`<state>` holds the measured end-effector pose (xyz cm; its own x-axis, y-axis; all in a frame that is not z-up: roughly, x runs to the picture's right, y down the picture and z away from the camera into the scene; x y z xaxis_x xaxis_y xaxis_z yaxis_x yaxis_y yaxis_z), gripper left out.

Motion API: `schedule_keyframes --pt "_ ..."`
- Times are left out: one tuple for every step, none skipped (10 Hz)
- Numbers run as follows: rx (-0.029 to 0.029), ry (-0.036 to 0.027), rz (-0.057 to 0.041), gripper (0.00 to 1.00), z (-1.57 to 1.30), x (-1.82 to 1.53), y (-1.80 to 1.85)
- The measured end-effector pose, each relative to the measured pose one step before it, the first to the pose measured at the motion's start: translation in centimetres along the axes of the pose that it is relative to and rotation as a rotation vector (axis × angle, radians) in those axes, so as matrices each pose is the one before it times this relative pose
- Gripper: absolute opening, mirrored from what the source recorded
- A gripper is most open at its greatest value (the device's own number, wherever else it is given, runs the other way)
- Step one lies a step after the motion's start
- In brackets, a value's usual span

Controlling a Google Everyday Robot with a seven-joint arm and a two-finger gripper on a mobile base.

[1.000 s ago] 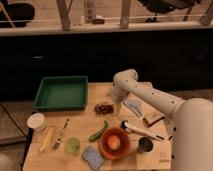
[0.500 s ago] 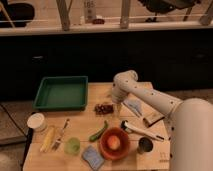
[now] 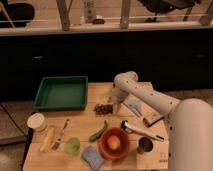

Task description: Place grapes in plastic cup

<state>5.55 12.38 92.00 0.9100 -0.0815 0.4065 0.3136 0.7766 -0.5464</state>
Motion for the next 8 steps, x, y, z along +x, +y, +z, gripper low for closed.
schedule_keyframes --pt "-0.00478 -0.00072 -0.00324 0.45 0.12 0.026 0.041" --pt "-0.0008 0.00159 -0.00124 0.37 0.013 0.032 0.073" --pt "0.00458 0.00168 -0.0019 0.27 -0.233 -0.017 -0.045" --pt "0.00377 0.00159 -0.00155 0.17 -0.199 -0.016 -0.024" --pt "0.00509 0.00546 -0.00437 0.05 -0.633 -0.052 -0.05" --pt "0.00022 0.00339 -0.00895 0.02 -0.716 -0.262 0.062" --pt "0.00219 0.00369 -0.01109 0.01 -1.08 -0.256 0.05" --pt "-0.00182 0.00556 -0.01287 0.01 -1.422 -0.239 0.22"
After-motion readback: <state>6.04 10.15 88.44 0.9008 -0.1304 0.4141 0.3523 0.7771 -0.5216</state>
